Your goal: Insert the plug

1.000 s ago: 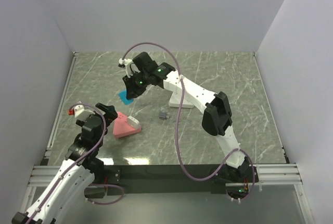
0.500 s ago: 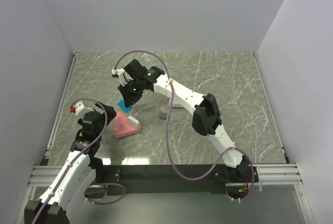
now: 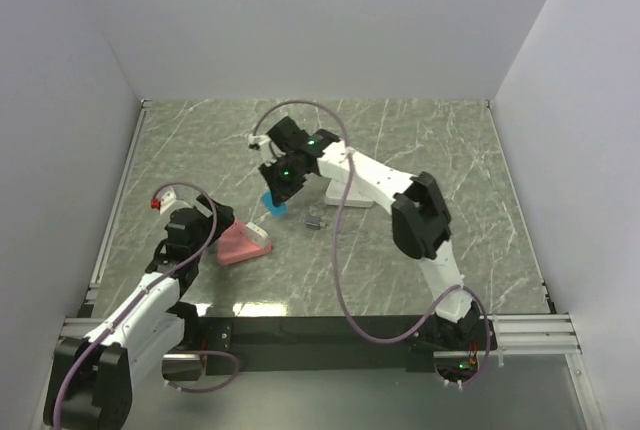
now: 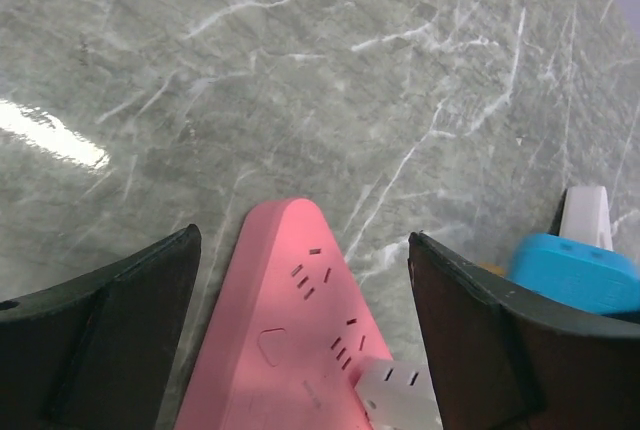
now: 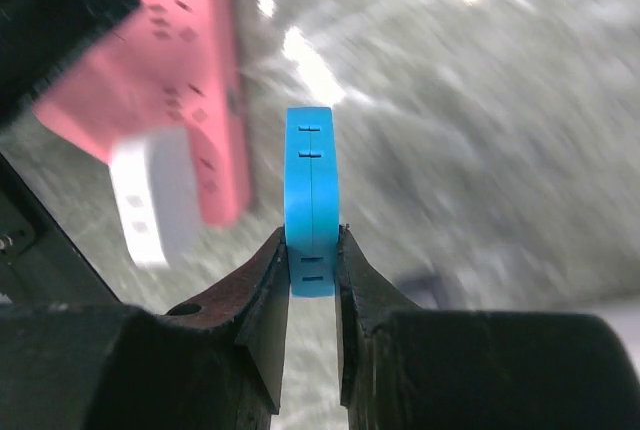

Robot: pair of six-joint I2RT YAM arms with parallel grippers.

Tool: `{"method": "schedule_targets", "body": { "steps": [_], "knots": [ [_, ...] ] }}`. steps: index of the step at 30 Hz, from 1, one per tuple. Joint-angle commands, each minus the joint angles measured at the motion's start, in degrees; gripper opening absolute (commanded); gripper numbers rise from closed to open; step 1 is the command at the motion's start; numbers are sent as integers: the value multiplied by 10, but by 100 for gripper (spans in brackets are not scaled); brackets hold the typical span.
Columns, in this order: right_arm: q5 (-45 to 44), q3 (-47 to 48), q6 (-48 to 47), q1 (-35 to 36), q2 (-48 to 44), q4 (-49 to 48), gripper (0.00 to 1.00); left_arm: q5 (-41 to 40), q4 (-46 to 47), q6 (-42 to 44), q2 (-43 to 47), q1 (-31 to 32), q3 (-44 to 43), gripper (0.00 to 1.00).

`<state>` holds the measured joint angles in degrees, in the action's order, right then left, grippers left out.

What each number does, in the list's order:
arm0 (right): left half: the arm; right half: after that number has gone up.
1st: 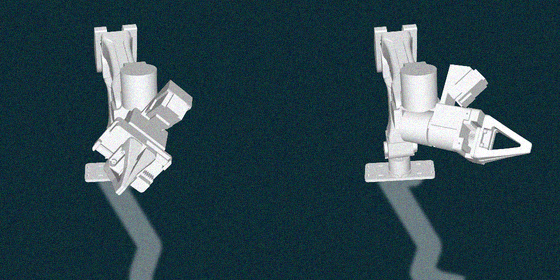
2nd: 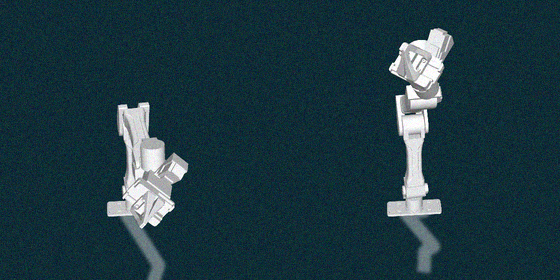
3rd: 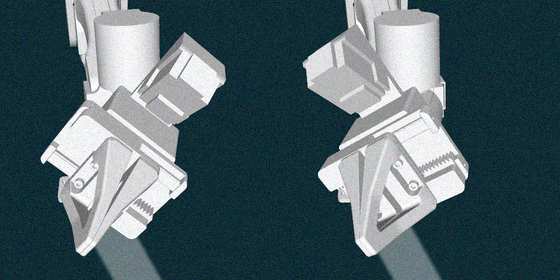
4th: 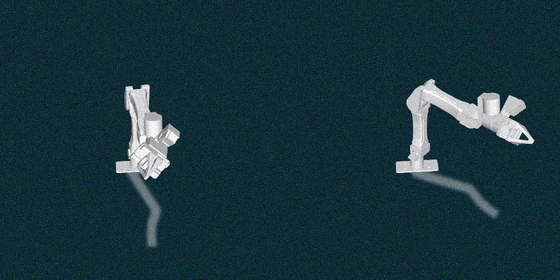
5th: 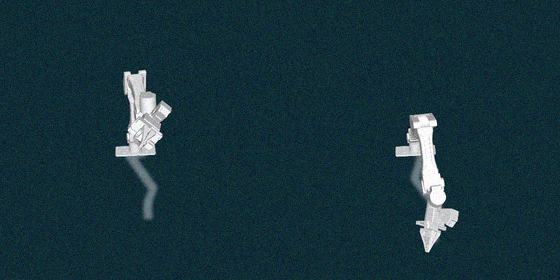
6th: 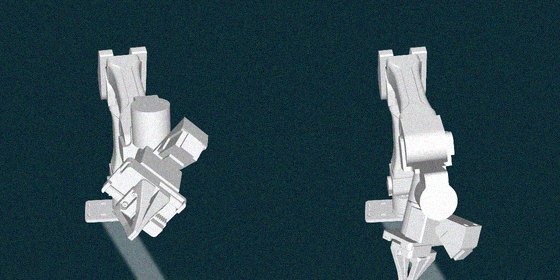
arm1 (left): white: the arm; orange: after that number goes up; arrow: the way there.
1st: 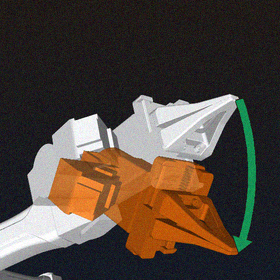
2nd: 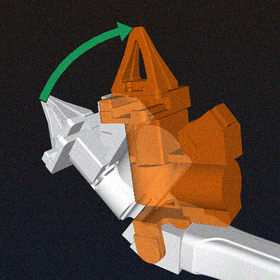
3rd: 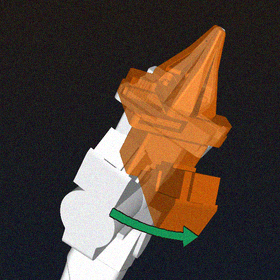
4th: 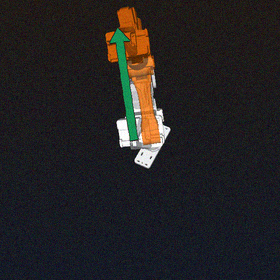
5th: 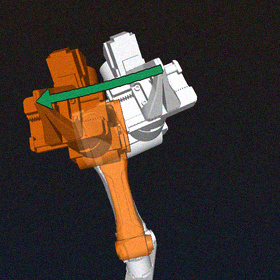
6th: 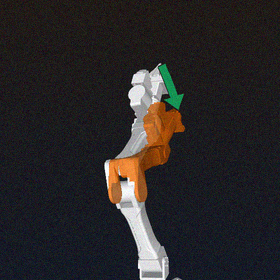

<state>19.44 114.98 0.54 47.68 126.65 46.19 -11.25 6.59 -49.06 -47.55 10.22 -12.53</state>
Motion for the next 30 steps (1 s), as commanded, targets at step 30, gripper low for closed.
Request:
{"method": "schedule_targets", "body": {
  "steps": [30],
  "knots": [
    [12, -213, 76, -24, -229, -44, 0, 4, 195, -2, -115, 231, -23, 92]
  ]
}}
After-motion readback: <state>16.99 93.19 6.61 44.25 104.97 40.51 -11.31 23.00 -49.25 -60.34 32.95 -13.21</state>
